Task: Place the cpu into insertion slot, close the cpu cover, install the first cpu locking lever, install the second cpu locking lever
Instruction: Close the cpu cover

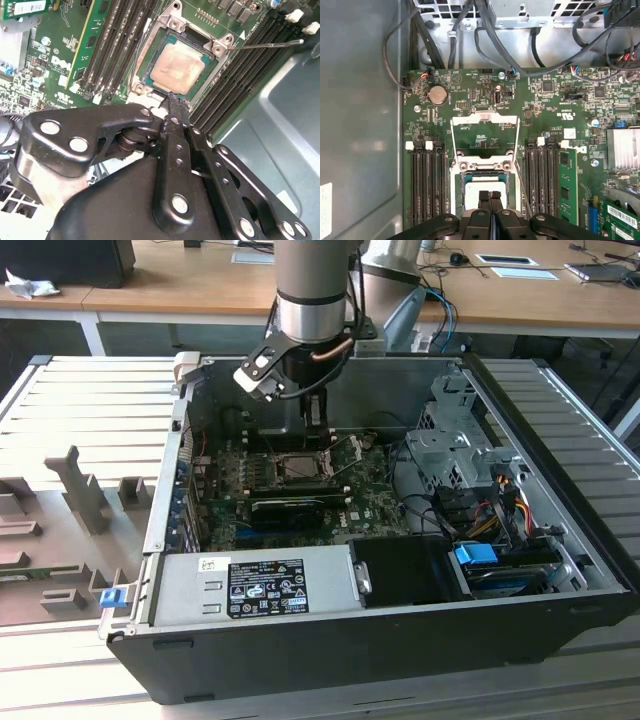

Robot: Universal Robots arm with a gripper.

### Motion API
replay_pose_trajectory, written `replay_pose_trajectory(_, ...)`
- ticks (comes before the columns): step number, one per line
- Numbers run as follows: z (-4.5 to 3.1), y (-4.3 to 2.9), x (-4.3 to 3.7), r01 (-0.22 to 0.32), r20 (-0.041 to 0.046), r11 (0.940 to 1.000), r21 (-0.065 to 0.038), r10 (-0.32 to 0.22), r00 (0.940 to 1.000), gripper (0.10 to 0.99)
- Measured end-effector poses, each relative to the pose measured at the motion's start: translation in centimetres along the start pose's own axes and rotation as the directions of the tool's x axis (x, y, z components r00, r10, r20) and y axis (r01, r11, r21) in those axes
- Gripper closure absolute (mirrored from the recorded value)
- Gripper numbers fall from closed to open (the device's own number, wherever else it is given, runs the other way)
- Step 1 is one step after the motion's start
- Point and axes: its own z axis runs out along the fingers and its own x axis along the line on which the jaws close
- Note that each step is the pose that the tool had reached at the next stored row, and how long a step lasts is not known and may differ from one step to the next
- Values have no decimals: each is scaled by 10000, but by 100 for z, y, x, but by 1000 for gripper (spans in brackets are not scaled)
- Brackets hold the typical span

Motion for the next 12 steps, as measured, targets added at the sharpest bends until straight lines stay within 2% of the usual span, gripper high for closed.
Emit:
replay_pose_trajectory(1,-16,2,0,2,-1,10000,-1,-2,10000,980)
replay_pose_trajectory(3,-27,54,1,1,2,10000,28,-1,10000,980)
replay_pose_trajectory(7,-37,89,7,4,-1,10000,27,-4,10000,980)
replay_pose_trajectory(9,-29,166,30,17,-2,10000,29,-17,10000,980)
replay_pose_trajectory(12,-21,227,52,25,-2,10000,29,-25,10000,980)
